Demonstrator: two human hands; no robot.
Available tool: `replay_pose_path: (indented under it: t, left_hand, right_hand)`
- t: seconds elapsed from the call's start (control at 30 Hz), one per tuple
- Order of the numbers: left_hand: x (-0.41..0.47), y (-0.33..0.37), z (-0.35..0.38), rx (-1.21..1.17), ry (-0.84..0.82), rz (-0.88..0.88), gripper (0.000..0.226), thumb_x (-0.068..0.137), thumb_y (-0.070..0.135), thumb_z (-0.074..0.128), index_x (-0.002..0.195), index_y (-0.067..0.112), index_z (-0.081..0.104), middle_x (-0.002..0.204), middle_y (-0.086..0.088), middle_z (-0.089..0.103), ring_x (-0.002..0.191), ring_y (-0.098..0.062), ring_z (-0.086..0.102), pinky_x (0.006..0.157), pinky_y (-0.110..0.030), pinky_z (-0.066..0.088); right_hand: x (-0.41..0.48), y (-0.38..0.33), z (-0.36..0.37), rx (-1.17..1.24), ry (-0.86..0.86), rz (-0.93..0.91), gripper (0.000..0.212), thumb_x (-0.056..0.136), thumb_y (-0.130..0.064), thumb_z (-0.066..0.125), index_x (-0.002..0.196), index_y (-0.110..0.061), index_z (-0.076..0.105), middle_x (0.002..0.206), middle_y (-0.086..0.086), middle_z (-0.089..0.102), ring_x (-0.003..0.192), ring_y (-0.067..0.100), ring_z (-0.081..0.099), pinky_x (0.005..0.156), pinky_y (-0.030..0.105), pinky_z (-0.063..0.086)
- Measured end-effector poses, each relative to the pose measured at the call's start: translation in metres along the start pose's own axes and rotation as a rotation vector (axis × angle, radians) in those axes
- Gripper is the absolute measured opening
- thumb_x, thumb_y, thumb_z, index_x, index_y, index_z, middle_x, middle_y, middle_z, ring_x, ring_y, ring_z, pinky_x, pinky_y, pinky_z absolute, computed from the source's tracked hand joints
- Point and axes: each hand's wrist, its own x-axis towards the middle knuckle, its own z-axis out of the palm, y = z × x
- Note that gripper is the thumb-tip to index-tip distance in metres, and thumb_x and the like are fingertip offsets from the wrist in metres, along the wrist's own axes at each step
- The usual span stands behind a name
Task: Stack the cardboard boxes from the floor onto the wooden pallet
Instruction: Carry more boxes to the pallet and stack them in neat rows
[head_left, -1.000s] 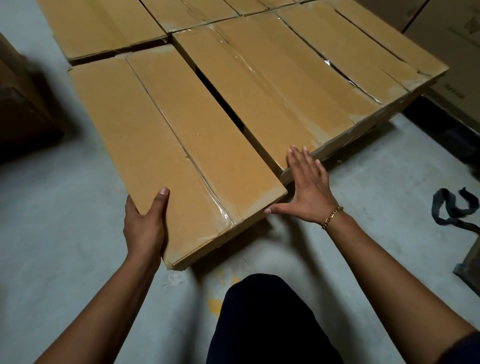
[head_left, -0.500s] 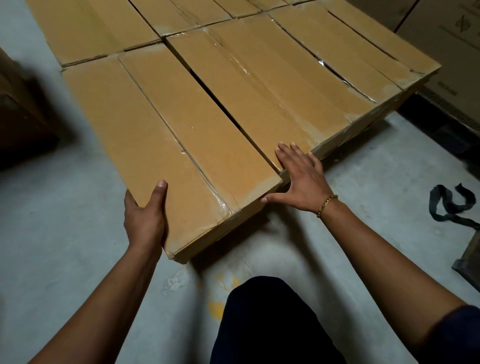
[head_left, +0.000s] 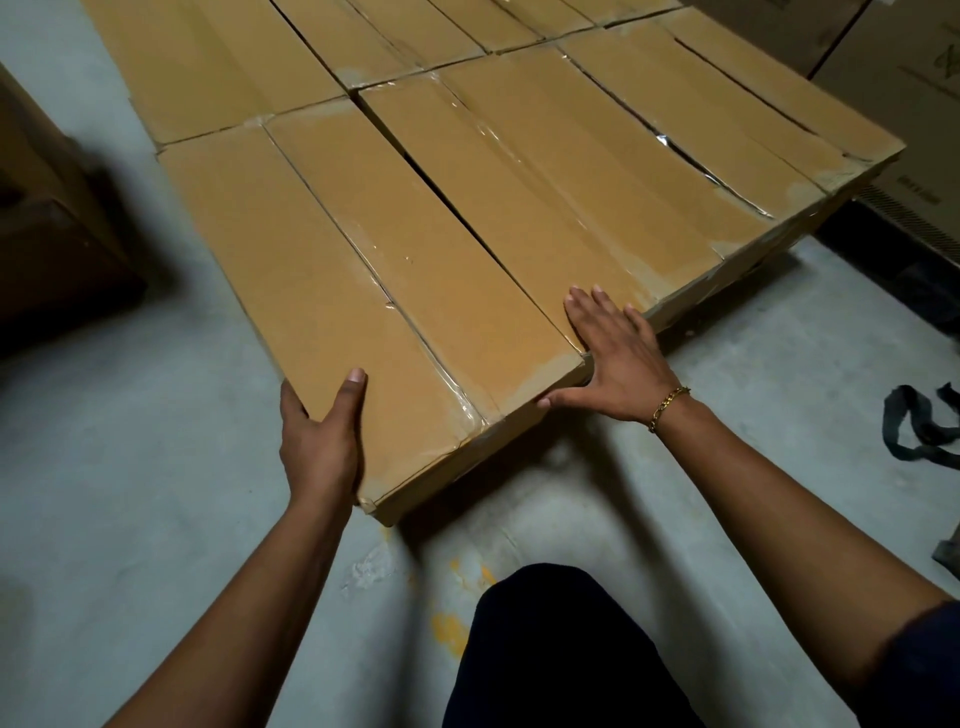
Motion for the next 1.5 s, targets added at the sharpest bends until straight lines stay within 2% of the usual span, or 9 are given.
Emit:
replay_pose_path:
  t: [0.13, 0.23, 0.4, 0.77, 0.93, 1.03, 1.13, 1.23, 1.5]
  left_hand:
    - [0.0, 0.003, 0.002, 0.014, 0.006, 0.001, 0.078, 0.089, 0.06, 0.071, 0.155, 0.032, 0.04, 0.143, 0.004, 0.059, 0.125, -0.023, 0.058, 0.11, -0.045, 0.046]
    - [0.002, 0.002, 0.002, 0.014, 0.01, -0.002, 0.08, 0.088, 0.061, 0.071, 0.155, 0.032, 0.039, 0.144, 0.003, 0.059, 0.129, -0.025, 0.057, 0.111, -0.048, 0.046]
    - [0.01, 0.001, 0.002, 0.012, 0.005, 0.0, 0.079, 0.087, 0.062, 0.072, 0.153, 0.034, 0.041, 0.14, 0.006, 0.061, 0.127, -0.024, 0.059, 0.111, -0.048, 0.047]
    - [0.024, 0.003, 0.002, 0.024, -0.004, 0.016, 0.08, 0.088, 0.062, 0.07, 0.155, 0.033, 0.039, 0.145, 0.004, 0.059, 0.13, -0.026, 0.057, 0.111, -0.05, 0.046]
    - [0.025, 0.005, 0.001, 0.05, -0.028, 0.021, 0.083, 0.089, 0.063, 0.069, 0.158, 0.031, 0.034, 0.149, 0.001, 0.056, 0.133, -0.029, 0.054, 0.111, -0.048, 0.045]
    - [0.024, 0.004, -0.003, 0.087, -0.056, 0.042, 0.095, 0.084, 0.069, 0.071, 0.16, 0.031, 0.029, 0.152, 0.001, 0.053, 0.136, -0.029, 0.052, 0.114, -0.052, 0.043]
    - [0.025, 0.001, -0.004, 0.095, -0.066, 0.051, 0.096, 0.082, 0.069, 0.073, 0.159, 0.032, 0.029, 0.152, 0.001, 0.054, 0.136, -0.03, 0.053, 0.113, -0.053, 0.044]
    - [0.022, 0.0, -0.004, 0.106, -0.085, 0.052, 0.103, 0.075, 0.076, 0.072, 0.159, 0.034, 0.029, 0.151, 0.002, 0.054, 0.135, -0.03, 0.053, 0.112, -0.054, 0.045]
    - [0.025, 0.004, 0.003, 0.088, -0.043, 0.036, 0.088, 0.086, 0.061, 0.073, 0.158, 0.029, 0.033, 0.148, -0.002, 0.056, 0.133, -0.031, 0.054, 0.111, -0.049, 0.045]
  right_hand:
    - [0.001, 0.0, 0.0, -0.027, -0.009, -0.002, 0.141, 0.054, -0.105, 0.03, 0.165, -0.021, 0.005, 0.172, -0.008, -0.004, 0.158, 0.012, -0.008, 0.126, 0.042, -0.003]
    - [0.001, -0.001, 0.0, -0.018, 0.022, -0.003, 0.146, 0.048, -0.111, 0.016, 0.165, -0.022, 0.011, 0.172, -0.009, 0.003, 0.158, 0.012, -0.002, 0.127, 0.043, 0.001]
    - [0.002, -0.005, 0.001, 0.0, 0.058, 0.035, 0.132, 0.056, -0.101, 0.033, 0.163, -0.024, 0.021, 0.171, -0.011, 0.011, 0.158, 0.01, 0.004, 0.127, 0.043, 0.005]
    - [0.004, -0.01, 0.014, 0.034, 0.174, 0.096, 0.121, 0.062, -0.096, 0.036, 0.159, -0.023, 0.037, 0.168, -0.01, 0.026, 0.157, 0.012, 0.016, 0.126, 0.046, 0.011]
    - [0.002, -0.011, 0.012, 0.03, 0.147, 0.089, 0.13, 0.059, -0.103, 0.033, 0.161, -0.023, 0.029, 0.17, -0.01, 0.018, 0.158, 0.01, 0.009, 0.128, 0.046, 0.006]
    - [0.002, -0.012, 0.006, 0.102, 0.092, 0.065, 0.137, 0.058, -0.109, 0.019, 0.164, -0.021, 0.02, 0.172, -0.008, 0.01, 0.158, 0.009, 0.002, 0.128, 0.046, 0.001]
    - [0.007, -0.017, 0.002, 0.085, 0.056, 0.051, 0.135, 0.061, -0.107, 0.007, 0.165, -0.021, 0.012, 0.173, -0.007, 0.002, 0.158, 0.009, -0.004, 0.128, 0.046, -0.001]
    - [0.008, -0.022, 0.007, 0.035, 0.057, 0.06, 0.132, 0.064, -0.106, 0.006, 0.165, -0.021, 0.008, 0.173, -0.006, -0.004, 0.158, 0.011, -0.008, 0.128, 0.048, -0.003]
    - [0.009, -0.022, 0.013, 0.03, 0.089, 0.068, 0.125, 0.071, -0.102, 0.005, 0.165, -0.021, 0.01, 0.173, -0.007, -0.002, 0.158, 0.011, -0.006, 0.127, 0.047, -0.004]
